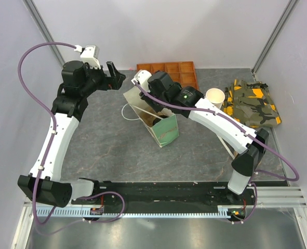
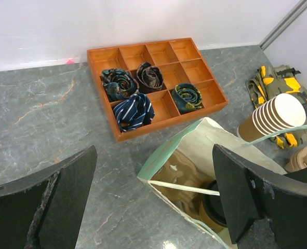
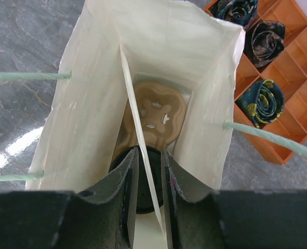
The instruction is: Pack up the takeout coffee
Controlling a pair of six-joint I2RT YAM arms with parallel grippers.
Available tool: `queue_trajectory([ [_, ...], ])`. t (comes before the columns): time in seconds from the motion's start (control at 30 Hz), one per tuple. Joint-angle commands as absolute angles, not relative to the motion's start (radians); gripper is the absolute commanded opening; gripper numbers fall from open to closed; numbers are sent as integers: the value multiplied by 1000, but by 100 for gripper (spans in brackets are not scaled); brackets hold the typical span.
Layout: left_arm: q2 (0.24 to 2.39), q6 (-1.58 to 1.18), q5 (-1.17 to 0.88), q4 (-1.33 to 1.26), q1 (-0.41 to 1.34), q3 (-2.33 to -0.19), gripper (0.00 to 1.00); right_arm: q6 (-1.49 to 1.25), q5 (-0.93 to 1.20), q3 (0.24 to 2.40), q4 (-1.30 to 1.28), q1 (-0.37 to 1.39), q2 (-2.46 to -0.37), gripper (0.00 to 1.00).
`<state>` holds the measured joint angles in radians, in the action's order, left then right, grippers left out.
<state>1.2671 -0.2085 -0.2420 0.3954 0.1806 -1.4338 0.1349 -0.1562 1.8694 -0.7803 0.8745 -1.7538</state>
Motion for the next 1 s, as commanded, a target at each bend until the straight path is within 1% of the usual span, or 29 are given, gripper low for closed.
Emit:
queue_trajectory([
  [0.0,1273,-183,-261,390,175,-1483,100,115,-143,1943,-779,877,-1749,31],
  [0.2,1296,-204,-278,434,167,-1528,100,101,-65,2043,-767,877,-1732,31],
  [0.4,1367,-215,-316,540,137,-1653,100,71,-28,2158,-735,858,-1721,33],
  [0.43,1379,-212,-327,566,129,-1707,100,61,-25,2170,-724,848,-1718,34],
  [0.5,1426,-206,-369,636,97,-1765,100,15,-12,2203,-713,804,-1712,39],
  [0.57,1459,-198,-399,679,60,-1847,100,-29,-3,2221,-695,763,-1695,42],
  [0.67,1506,-180,-459,758,6,-1934,100,-58,-5,2223,-684,663,-1663,51],
  [0.7,1517,-175,-475,773,3,-1951,100,-78,-6,2217,-686,602,-1654,58],
  [0.73,1535,-157,-483,813,-27,-1986,100,-84,-11,2207,-686,574,-1640,62],
  [0.77,1546,-146,-492,831,-53,-2002,100,-90,-12,2171,-686,548,-1611,66],
  [0.8,1558,-138,-518,853,-70,-2020,100,-92,-26,2146,-687,505,-1594,73],
  [0.83,1587,-123,-540,879,-87,-2052,100,-94,-41,2111,-687,489,-1574,77],
  [0.87,1598,-120,-560,923,-125,-2069,100,-100,-44,2032,-687,470,-1524,80],
  [0.9,1612,-115,-602,948,-146,-2080,100,-106,-44,1988,-687,425,-1499,87],
  [0.97,1653,-100,-635,1015,-191,-2106,100,-117,-37,1874,-696,381,-1429,93],
])
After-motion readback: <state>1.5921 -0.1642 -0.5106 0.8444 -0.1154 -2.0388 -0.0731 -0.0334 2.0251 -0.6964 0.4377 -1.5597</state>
